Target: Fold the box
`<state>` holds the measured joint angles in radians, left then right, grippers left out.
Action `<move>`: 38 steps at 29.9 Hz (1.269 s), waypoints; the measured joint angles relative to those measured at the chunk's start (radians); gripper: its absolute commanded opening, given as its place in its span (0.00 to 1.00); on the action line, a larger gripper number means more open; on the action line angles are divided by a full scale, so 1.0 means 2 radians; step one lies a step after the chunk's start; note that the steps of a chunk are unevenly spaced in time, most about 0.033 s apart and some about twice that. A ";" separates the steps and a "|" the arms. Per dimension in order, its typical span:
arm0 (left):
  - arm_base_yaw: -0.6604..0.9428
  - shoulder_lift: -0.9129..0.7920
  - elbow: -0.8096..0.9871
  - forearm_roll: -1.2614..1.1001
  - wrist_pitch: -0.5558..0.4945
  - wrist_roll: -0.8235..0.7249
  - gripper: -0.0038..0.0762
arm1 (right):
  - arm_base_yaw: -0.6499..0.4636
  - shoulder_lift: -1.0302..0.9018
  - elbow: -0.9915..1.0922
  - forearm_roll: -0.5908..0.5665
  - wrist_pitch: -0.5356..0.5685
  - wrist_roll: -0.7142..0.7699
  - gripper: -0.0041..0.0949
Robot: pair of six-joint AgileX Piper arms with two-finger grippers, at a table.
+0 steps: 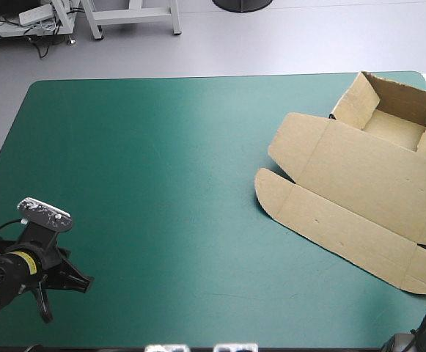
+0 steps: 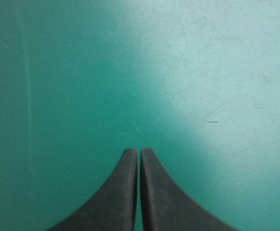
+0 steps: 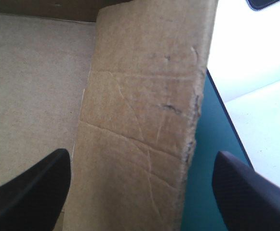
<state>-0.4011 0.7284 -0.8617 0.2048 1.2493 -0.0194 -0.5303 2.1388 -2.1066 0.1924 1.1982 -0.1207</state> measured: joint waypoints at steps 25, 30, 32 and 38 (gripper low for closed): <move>0.000 0.000 0.000 0.007 0.000 0.000 0.05 | 0.049 -0.235 -0.035 0.188 0.024 -0.114 0.02; 0.000 0.000 0.000 0.006 0.000 -0.005 0.05 | 0.158 -0.274 -0.032 0.122 0.025 -0.111 0.02; 0.000 0.000 0.000 0.006 0.000 -0.009 0.05 | 0.214 -0.294 -0.014 0.072 0.025 -0.104 0.02; 0.000 0.000 0.000 0.006 0.000 -0.010 0.05 | 0.341 -0.370 0.124 -0.065 0.025 -0.051 0.02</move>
<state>-0.4011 0.7284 -0.8617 0.2176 1.2493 -0.0390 0.1515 1.3992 -1.8594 0.0626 1.2492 -0.2226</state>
